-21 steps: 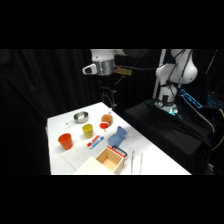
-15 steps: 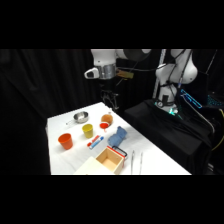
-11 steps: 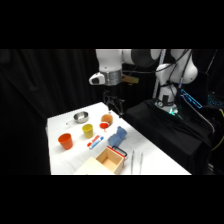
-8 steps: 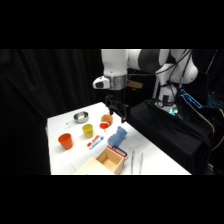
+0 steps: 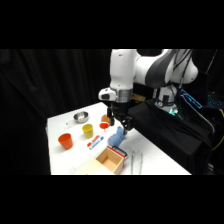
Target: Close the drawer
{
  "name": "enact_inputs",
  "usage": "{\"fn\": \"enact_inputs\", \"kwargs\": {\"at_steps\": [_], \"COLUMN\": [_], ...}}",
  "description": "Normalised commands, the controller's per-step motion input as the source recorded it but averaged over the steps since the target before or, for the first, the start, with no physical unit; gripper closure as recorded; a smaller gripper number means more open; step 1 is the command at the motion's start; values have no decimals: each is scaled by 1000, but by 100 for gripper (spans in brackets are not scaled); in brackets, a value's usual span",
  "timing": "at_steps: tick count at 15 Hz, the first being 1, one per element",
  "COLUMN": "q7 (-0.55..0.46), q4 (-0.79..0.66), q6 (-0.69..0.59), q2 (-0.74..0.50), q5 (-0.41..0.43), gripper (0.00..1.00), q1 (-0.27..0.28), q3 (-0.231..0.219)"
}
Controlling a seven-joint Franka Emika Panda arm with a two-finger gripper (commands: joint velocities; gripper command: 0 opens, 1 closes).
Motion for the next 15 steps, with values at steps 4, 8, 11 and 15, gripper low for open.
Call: {"fn": "enact_inputs", "kwargs": {"at_steps": [4,8,11,15], "q7": [-108,-133,-146,-184], "q4": [-28,17,40,8], "q6": [357,305,290,289], "q2": [162,173,190,156], "q5": [150,175,176,218], "gripper": [0,0,0,0], "q1": [62,31,0,-44], "q3": [70,65,57,101]}}
